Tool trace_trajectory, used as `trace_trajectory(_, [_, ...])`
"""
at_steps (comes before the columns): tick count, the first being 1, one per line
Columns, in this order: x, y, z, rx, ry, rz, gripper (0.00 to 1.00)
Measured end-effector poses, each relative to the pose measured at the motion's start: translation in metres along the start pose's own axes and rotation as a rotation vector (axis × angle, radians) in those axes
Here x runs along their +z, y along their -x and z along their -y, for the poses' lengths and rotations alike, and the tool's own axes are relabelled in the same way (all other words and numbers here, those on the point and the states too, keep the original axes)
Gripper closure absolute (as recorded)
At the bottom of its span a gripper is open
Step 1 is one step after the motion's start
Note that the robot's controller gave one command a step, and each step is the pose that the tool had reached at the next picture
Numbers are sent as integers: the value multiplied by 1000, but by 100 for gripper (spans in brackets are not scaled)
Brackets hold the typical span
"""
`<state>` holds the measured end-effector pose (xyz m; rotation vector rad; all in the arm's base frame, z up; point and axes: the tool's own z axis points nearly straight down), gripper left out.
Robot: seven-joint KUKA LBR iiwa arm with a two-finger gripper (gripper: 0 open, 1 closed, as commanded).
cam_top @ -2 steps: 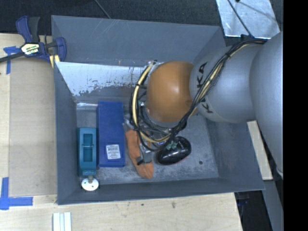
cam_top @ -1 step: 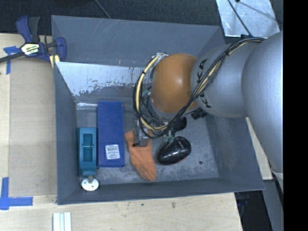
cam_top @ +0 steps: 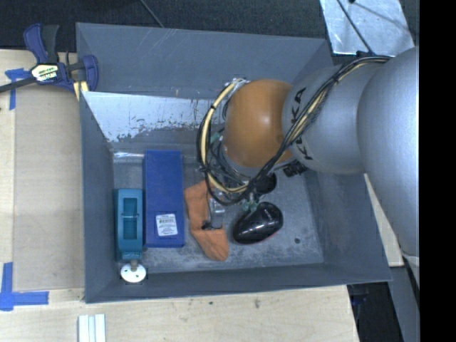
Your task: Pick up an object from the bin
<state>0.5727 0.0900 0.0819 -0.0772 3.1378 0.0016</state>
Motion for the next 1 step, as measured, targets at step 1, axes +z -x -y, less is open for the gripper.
trace_trajectory(1, [0, 0, 0, 0, 0, 0, 0])
